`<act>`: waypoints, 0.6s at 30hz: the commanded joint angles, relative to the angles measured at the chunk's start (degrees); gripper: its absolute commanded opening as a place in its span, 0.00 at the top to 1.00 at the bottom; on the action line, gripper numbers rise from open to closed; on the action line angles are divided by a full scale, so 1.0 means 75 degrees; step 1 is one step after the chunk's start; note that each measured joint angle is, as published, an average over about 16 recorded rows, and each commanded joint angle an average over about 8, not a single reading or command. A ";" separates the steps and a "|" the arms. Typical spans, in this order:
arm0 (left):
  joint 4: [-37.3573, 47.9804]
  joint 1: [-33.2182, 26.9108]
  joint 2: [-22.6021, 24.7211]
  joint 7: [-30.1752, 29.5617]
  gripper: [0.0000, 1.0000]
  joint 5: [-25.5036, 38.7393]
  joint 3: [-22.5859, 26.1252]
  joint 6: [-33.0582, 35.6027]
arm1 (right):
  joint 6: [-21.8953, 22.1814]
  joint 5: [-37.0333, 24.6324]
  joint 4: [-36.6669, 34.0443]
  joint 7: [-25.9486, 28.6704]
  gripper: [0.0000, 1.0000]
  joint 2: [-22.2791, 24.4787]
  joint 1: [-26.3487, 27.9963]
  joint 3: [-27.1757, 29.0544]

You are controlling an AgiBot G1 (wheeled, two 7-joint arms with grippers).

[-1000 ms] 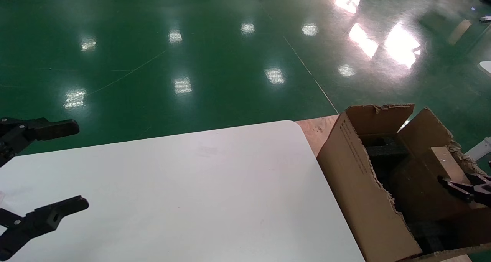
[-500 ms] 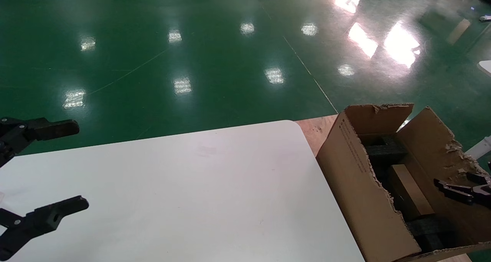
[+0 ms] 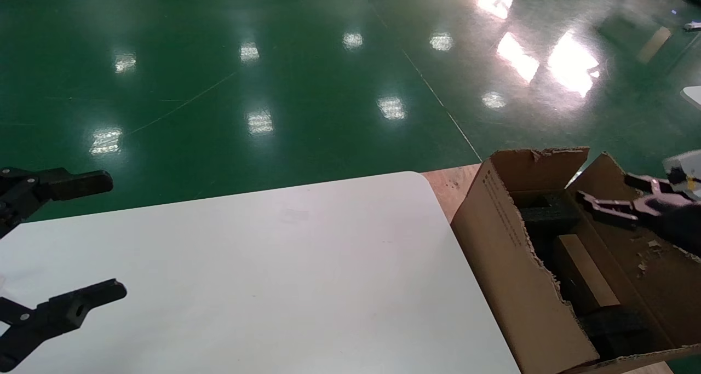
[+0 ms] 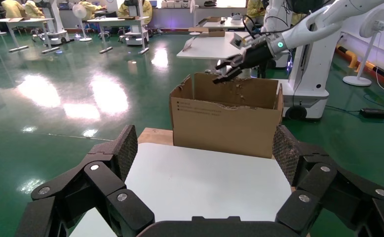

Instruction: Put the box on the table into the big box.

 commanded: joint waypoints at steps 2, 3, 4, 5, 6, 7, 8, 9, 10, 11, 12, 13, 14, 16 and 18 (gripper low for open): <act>0.0000 0.0000 0.0000 0.0000 0.00 0.0000 0.0000 0.0000 | -0.0132 -0.0266 0.0159 -0.0049 0.00 -0.0003 0.0366 0.0138; 0.0000 0.0000 0.0000 0.0000 0.00 0.0000 0.0000 0.0000 | -0.0171 -0.0377 0.0234 -0.0063 0.00 0.0001 0.0501 0.0186; 0.0000 0.0000 0.0000 0.0000 0.00 0.0000 0.0000 0.0000 | -0.0208 -0.0486 0.0312 -0.0075 0.00 0.0005 0.0634 0.0234; 0.0000 0.0000 0.0000 0.0000 0.00 0.0000 0.0000 0.0000 | -0.0246 -0.0604 0.0397 -0.0091 0.00 0.0006 0.0777 0.0287; 0.0000 0.0000 0.0000 0.0000 0.00 0.0000 0.0000 0.0000 | -0.0284 -0.0726 0.0485 -0.0108 0.00 0.0007 0.0921 0.0340; 0.0000 0.0000 0.0000 0.0000 0.00 0.0000 0.0000 0.0000 | -0.0320 -0.0846 0.0576 -0.0127 0.00 0.0004 0.1064 0.0395; 0.0000 0.0000 0.0000 0.0000 0.00 0.0000 0.0000 0.0000 | -0.0352 -0.0972 0.0675 -0.0143 0.00 0.0000 0.1212 0.0451; 0.0000 0.0000 0.0000 0.0000 0.00 0.0000 0.0000 0.0000 | -0.0384 -0.1099 0.0780 -0.0159 0.00 -0.0009 0.1363 0.0510; 0.0000 0.0000 0.0000 0.0000 0.00 0.0000 0.0000 0.0000 | -0.0410 -0.1223 0.0886 -0.0173 0.00 -0.0019 0.1508 0.0566; 0.0000 0.0000 0.0000 0.0000 0.00 0.0000 0.0000 0.0000 | -0.0431 -0.1354 0.1002 -0.0184 0.00 -0.0036 0.1660 0.0624; 0.0000 0.0000 0.0000 0.0000 0.00 0.0000 0.0000 0.0000 | -0.0446 -0.1489 0.1121 -0.0197 0.00 -0.0056 0.1811 0.0681; 0.0000 0.0000 0.0000 0.0000 0.00 0.0000 0.0000 0.0000 | -0.0451 -0.1627 0.1237 -0.0215 0.00 -0.0080 0.1958 0.0735; 0.0000 0.0000 0.0000 0.0000 0.00 0.0000 0.0000 0.0000 | -0.0439 -0.1783 0.1359 -0.0249 0.00 -0.0113 0.2113 0.0791; 0.0000 0.0000 0.0000 0.0000 0.00 0.0000 0.0000 0.0000 | -0.0404 -0.2046 0.1560 -0.0311 0.00 -0.0174 0.2367 0.0879; 0.0001 0.0000 0.0000 0.0000 0.00 0.0000 0.0000 0.0000 | -0.0361 -0.2346 0.1761 -0.0423 0.00 -0.0279 0.2653 0.0987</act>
